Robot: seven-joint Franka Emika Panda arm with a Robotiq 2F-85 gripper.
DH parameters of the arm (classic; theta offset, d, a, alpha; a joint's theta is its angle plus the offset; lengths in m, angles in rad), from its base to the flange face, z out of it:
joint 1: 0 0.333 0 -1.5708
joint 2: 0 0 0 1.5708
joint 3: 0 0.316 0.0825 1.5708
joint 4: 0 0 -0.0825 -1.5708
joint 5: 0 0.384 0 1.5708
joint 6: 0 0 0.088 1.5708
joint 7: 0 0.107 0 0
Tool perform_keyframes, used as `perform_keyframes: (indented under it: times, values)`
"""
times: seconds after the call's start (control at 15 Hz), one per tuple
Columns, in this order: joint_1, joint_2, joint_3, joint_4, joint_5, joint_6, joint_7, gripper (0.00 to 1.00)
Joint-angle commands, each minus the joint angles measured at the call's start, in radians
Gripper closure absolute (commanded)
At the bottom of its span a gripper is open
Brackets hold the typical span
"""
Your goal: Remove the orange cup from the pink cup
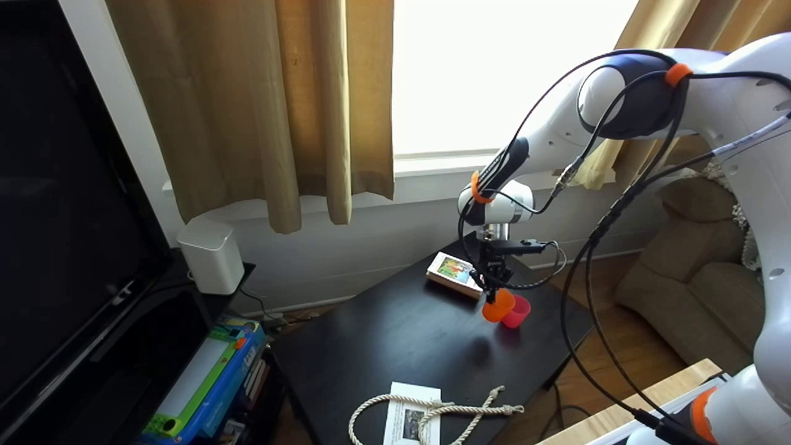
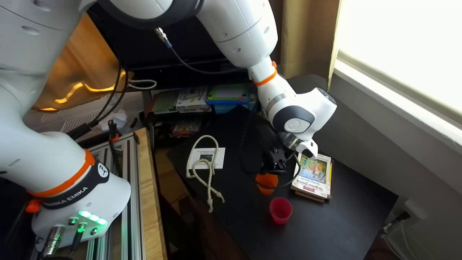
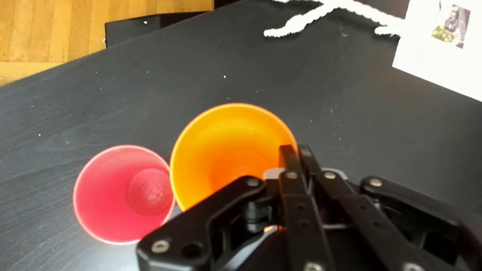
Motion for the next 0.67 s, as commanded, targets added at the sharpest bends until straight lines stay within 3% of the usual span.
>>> perform_keyframes:
  times: [0.0, 0.6]
  values:
    - [-0.005, 0.104, 0.002, 0.109, 0.011, 0.024, 0.023, 0.99]
    - [0.012, 0.232, 0.015, 0.265, 0.015, 0.012, 0.069, 0.99]
